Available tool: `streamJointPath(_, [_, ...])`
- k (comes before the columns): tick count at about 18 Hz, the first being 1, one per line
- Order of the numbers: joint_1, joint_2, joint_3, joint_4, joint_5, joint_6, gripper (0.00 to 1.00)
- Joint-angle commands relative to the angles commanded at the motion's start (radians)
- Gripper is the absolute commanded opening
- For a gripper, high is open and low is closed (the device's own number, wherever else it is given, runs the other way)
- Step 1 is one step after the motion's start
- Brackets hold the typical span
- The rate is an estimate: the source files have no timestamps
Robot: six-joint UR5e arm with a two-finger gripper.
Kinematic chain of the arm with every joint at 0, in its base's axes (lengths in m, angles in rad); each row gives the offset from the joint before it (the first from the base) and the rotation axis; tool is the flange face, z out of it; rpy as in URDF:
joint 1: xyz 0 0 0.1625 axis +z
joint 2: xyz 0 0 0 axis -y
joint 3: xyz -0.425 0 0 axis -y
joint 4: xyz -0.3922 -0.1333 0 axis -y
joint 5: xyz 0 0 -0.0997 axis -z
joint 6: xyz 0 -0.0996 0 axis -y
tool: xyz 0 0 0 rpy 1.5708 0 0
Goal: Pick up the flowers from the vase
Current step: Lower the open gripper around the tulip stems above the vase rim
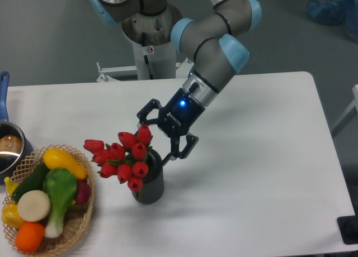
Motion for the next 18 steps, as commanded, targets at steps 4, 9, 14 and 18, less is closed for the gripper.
streamJointPath(4, [-0.005, 0.0, 0.0, 0.002, 0.0, 0.002, 1.0])
streamJointPath(9, [-0.018, -0.006, 0.012, 0.002, 0.0, 0.002, 1.0])
streamJointPath(14, [-0.026, -0.009, 0.011, 0.002, 0.002, 0.002, 1.0])
streamJointPath(18, [-0.026, -0.009, 0.011, 0.002, 0.002, 0.006, 0.8])
